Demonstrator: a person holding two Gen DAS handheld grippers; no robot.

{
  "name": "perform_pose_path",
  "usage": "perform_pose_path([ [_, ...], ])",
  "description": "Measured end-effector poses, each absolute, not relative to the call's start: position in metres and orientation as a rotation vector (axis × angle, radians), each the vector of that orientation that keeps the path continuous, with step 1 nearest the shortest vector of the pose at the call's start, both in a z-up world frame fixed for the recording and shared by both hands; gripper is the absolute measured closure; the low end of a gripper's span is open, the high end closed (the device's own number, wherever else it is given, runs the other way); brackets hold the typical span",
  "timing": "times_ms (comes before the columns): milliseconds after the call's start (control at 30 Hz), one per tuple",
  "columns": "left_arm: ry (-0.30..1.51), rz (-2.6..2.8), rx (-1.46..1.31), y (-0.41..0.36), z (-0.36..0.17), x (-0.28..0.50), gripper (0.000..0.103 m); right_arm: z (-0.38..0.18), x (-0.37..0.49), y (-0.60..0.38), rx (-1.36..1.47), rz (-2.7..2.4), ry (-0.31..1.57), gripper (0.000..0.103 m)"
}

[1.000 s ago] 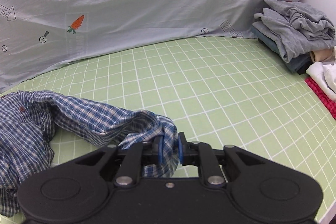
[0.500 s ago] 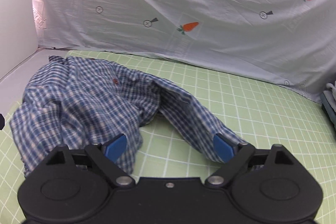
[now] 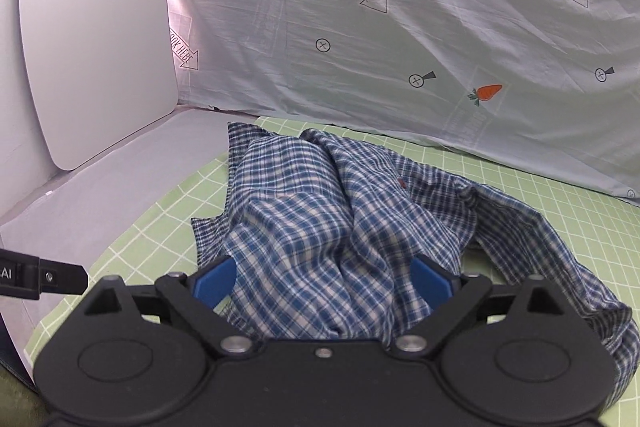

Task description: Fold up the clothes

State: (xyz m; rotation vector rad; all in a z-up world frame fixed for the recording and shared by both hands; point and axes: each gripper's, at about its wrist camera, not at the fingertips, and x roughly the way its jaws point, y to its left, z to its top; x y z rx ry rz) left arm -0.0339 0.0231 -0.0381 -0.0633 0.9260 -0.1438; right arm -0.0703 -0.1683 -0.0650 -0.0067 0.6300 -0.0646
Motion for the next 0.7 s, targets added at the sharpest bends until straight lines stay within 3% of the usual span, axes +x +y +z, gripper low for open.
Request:
perform_pose_path([
  [100, 0.935, -0.153, -0.061, 0.031, -0.041, -0.033, 0.026, -0.073, -0.068, -0.163, -0.071, -0.101, 0.672, 0.008],
  [167, 0.934, -0.162, -0.058, 0.029, -0.04, -0.032, 0.026, -0.08, -0.065, -0.161, -0.143, -0.157, 0.707, 0.014],
  [200, 0.932, -0.165, -0.057, 0.027, -0.04, -0.032, 0.026, -0.08, -0.064, -0.165, -0.135, -0.14, 0.719, 0.03],
  [233, 0.93, -0.169, -0.057, 0.025, -0.039, -0.032, 0.026, -0.08, -0.064, -0.171, -0.101, -0.11, 0.727, 0.058],
  [333, 0.926, -0.176, -0.07, 0.018, -0.038, -0.029, 0.026, -0.074, -0.071, -0.188, -0.01, -0.072, 0.718, 0.085],
  [433, 0.93, -0.184, -0.083, 0.006, -0.039, -0.027, 0.026, -0.06, -0.083, -0.204, -0.026, -0.107, 0.652, 0.091],
  [700, 0.958, -0.218, -0.114, -0.052, -0.044, -0.033, 0.026, -0.019, -0.11, -0.311, 0.111, -0.335, 0.556, 0.091],
])
